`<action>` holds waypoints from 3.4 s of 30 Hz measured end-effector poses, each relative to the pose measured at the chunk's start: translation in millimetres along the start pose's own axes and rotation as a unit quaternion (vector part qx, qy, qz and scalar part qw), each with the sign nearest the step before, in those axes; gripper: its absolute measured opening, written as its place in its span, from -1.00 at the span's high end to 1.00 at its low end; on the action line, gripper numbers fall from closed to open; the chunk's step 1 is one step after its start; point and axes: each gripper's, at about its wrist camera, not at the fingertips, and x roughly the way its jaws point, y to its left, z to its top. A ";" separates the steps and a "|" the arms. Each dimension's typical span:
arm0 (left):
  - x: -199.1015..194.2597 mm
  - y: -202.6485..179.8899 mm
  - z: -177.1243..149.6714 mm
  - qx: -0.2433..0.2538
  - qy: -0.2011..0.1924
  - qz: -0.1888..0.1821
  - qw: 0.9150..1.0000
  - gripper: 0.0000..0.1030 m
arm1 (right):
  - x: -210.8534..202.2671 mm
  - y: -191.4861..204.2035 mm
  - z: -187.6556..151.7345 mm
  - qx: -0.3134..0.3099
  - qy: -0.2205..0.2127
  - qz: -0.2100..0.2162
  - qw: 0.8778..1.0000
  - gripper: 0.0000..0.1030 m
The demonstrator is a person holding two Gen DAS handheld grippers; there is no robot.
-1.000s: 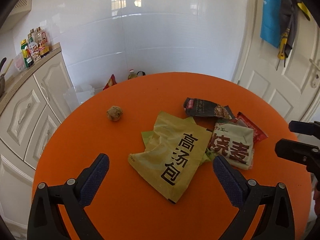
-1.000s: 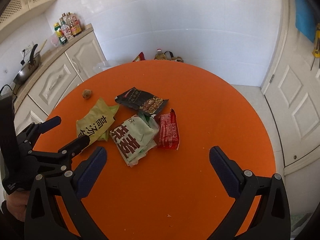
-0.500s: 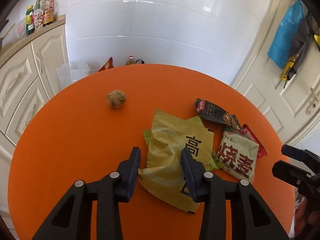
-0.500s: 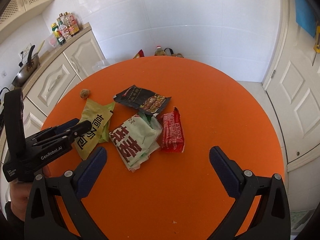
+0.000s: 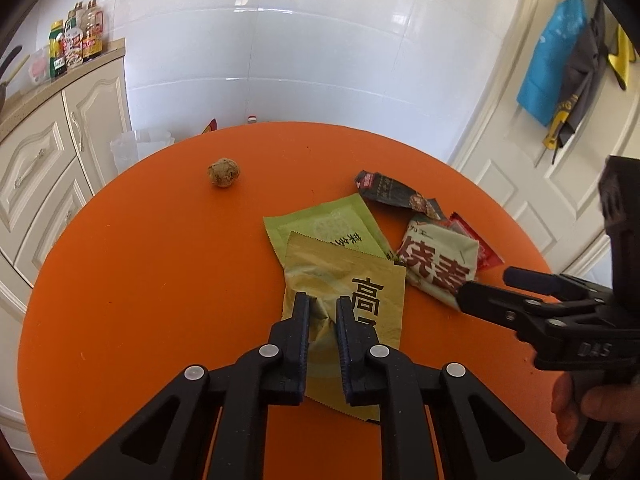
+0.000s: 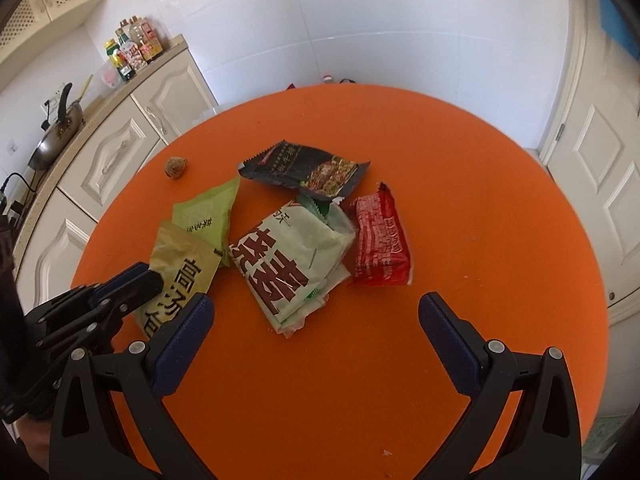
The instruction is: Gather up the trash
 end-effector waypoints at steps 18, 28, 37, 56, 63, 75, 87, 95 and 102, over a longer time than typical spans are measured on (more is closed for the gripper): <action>50.7 -44.1 0.1 0.081 0.020 0.048 0.995 -0.19 | 13.1 3.3 4.2 0.005 -0.010 -0.003 1.000 -1.00; 16.9 -22.0 -27.4 0.040 0.008 0.021 0.999 0.16 | 15.2 11.2 2.8 0.001 -0.014 -0.018 1.000 -0.88; 12.4 2.5 -31.4 0.006 0.002 0.021 1.000 0.21 | 33.1 40.8 5.8 -0.057 -0.028 -0.079 0.995 -0.77; -62.0 43.4 -57.1 -0.017 -0.022 0.014 1.000 0.24 | 14.7 14.2 14.0 -0.035 -0.037 -0.018 0.999 -0.30; -70.0 47.2 -57.0 -0.024 -0.024 0.018 0.999 0.25 | 40.9 27.7 34.2 -0.043 -0.038 -0.033 0.998 -0.44; -90.4 40.8 -61.4 -0.027 -0.036 0.025 0.999 0.26 | 37.0 31.3 27.2 -0.051 -0.047 0.024 0.997 0.79; -102.0 28.1 -67.6 -0.029 -0.037 0.027 0.999 0.26 | 32.1 4.6 16.5 0.011 -0.028 0.092 0.995 0.71; -97.6 21.3 -61.8 -0.030 -0.034 0.032 0.998 0.26 | 35.7 -16.5 19.9 0.097 -0.027 0.165 0.981 0.15; -95.5 16.1 -60.9 -0.026 -0.033 0.035 0.999 0.27 | 36.3 -11.6 30.7 0.089 -0.033 0.155 0.983 0.72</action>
